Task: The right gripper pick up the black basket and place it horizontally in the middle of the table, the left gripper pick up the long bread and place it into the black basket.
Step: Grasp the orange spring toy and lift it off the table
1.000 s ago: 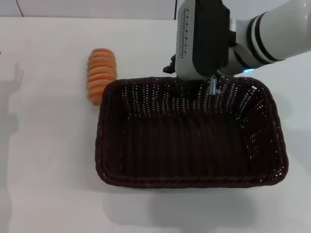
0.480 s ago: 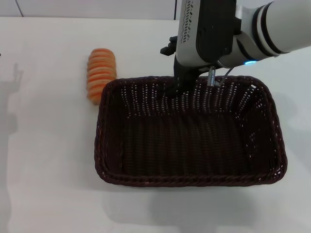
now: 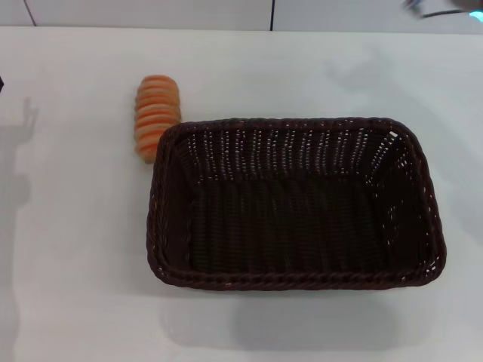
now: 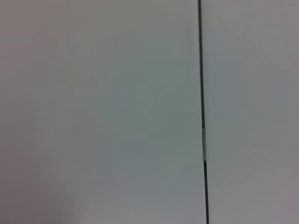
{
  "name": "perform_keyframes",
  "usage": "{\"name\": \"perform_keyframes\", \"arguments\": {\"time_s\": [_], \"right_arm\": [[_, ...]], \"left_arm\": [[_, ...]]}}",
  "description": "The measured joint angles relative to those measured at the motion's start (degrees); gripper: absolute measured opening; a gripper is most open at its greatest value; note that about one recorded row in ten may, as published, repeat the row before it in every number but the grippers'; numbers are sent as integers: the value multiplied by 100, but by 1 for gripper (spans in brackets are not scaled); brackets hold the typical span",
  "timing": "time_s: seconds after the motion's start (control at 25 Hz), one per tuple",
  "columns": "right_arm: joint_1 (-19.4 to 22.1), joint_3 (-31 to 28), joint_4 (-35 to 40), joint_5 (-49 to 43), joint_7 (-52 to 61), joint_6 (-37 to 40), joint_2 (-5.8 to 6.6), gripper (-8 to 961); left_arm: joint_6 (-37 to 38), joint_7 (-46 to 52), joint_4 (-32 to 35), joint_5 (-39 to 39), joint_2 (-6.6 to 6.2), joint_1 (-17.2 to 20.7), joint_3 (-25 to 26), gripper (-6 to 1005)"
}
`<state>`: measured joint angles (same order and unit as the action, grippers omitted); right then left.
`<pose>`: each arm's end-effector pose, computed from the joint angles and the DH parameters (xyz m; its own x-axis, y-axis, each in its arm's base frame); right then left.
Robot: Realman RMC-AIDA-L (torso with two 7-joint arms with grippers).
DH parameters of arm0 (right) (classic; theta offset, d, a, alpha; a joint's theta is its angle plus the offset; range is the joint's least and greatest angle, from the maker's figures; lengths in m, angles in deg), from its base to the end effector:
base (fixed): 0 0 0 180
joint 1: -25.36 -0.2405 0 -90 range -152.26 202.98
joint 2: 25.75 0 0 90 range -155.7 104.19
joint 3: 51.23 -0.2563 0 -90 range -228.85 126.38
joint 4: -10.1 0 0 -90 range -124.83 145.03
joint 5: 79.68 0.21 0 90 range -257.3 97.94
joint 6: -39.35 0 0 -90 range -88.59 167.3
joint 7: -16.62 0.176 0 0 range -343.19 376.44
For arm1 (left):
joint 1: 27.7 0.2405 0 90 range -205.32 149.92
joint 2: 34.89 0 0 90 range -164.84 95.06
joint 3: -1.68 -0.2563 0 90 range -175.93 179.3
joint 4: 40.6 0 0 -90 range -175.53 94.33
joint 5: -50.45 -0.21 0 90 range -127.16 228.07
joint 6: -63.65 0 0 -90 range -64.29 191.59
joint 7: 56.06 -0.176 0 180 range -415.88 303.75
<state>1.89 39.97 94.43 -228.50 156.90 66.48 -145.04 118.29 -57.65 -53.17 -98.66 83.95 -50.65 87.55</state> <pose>0.1244 0.4434 0.0212 0.9657 -0.0554 -0.2535 -0.2504 -0.4560 -0.8540 -0.3820 0.3713 0.0355 0.7532 0.0501 0.6558 0.6365 0.1961 -0.7460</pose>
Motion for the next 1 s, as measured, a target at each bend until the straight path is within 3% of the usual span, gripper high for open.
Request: {"name": "perform_keyframes", "arguments": {"time_s": [0.16,0.36,0.4,0.44,0.48,0.52,0.56,0.64,0.68,0.76,0.88,1.0], "right_arm": [[1281,144,-66,674,503,-1941,-2,825],[2940,948,-266,1565,540,-4067,6,825],[2940,948,-266,1565,540,-4067,6,825],[3167,1074,-309,1701,550,-4302,7,825],[3315,1153,-343,1783,555,-4427,8,825],[3483,1225,-392,1889,559,-4574,9,825],[3720,1294,-512,2029,569,-4776,2,826],[3795,1297,-568,2135,572,-4814,2,826],[3845,1302,-609,2219,573,-4826,5,826],[3919,1306,-648,2363,577,-4838,18,826],[3978,1307,-658,2392,576,-4848,19,826],[3970,1331,-646,2387,564,-4854,19,826]], "left_arm": [[-5,107,-2,-18,11,-28,-9,827],[-103,769,-443,-27,-51,24,-579,827],[-318,806,-691,-28,-115,41,-775,827],[-977,818,-1346,-86,-266,72,-921,827],[-1426,819,-1707,-150,-333,104,-924,827],[-2568,793,-2598,-343,-479,159,-900,826],[-2568,793,-2598,-343,-479,159,-900,826],[-4763,649,-3830,-640,-594,99,-696,826],[-5254,593,-4042,-686,-608,50,-618,826],[-6801,290,-4650,-732,-553,-156,-226,826],[-8590,-363,-5022,-756,-241,-569,584,825],[-9543,-883,-5025,-774,-39,-906,1136,825]]}}
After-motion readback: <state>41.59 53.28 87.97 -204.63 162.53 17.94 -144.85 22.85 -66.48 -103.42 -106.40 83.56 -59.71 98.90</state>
